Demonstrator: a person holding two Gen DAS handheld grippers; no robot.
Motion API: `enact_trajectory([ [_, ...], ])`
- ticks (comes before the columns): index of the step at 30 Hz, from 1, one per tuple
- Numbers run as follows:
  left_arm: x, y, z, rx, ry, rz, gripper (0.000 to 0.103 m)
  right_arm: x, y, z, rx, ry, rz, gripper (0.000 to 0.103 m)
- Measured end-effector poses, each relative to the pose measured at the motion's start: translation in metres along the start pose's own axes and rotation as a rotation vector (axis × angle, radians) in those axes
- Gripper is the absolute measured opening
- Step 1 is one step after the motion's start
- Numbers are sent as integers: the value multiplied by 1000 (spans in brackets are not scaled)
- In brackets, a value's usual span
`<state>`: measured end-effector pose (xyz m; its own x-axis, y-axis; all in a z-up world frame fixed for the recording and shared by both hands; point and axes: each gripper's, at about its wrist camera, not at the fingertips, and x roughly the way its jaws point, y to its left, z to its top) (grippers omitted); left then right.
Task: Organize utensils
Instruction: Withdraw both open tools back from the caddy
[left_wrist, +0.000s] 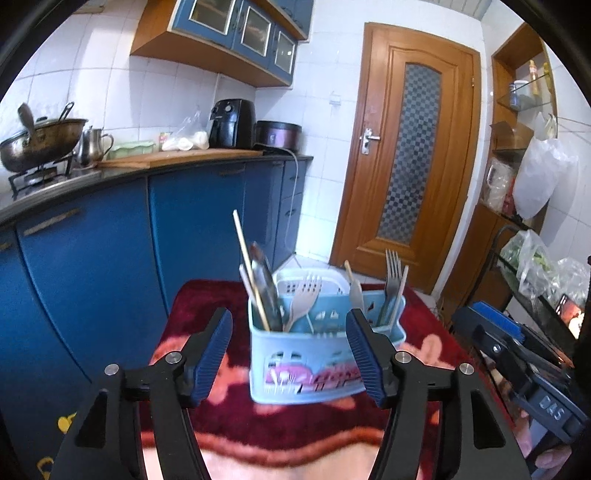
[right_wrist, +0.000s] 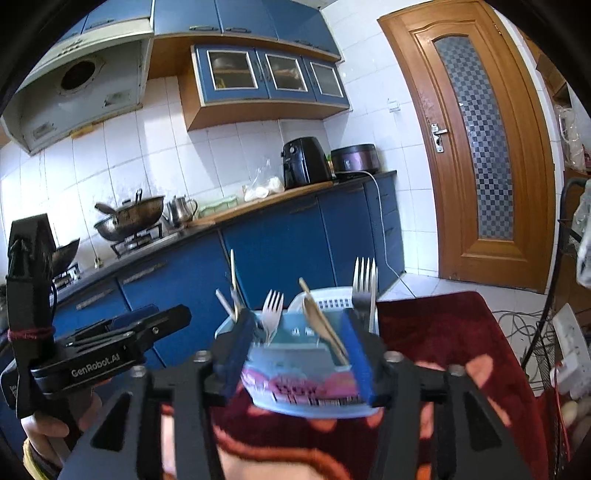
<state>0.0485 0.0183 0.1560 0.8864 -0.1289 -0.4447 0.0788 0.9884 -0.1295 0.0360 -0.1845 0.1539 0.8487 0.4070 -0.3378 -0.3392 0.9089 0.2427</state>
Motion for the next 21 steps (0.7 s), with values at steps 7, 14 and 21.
enact_trajectory([
  [7, 10, 0, -34, -1, 41, 25, 66, -7, -3, -29, -8, 25, -52, 75],
  [14, 20, -1, -59, 13, 59, 52, 66, -6, -10, -55, -15, 57, -98, 76],
  [21, 31, -1, -76, 13, 98, 69, 66, 4, -20, -77, 18, 105, -120, 76],
])
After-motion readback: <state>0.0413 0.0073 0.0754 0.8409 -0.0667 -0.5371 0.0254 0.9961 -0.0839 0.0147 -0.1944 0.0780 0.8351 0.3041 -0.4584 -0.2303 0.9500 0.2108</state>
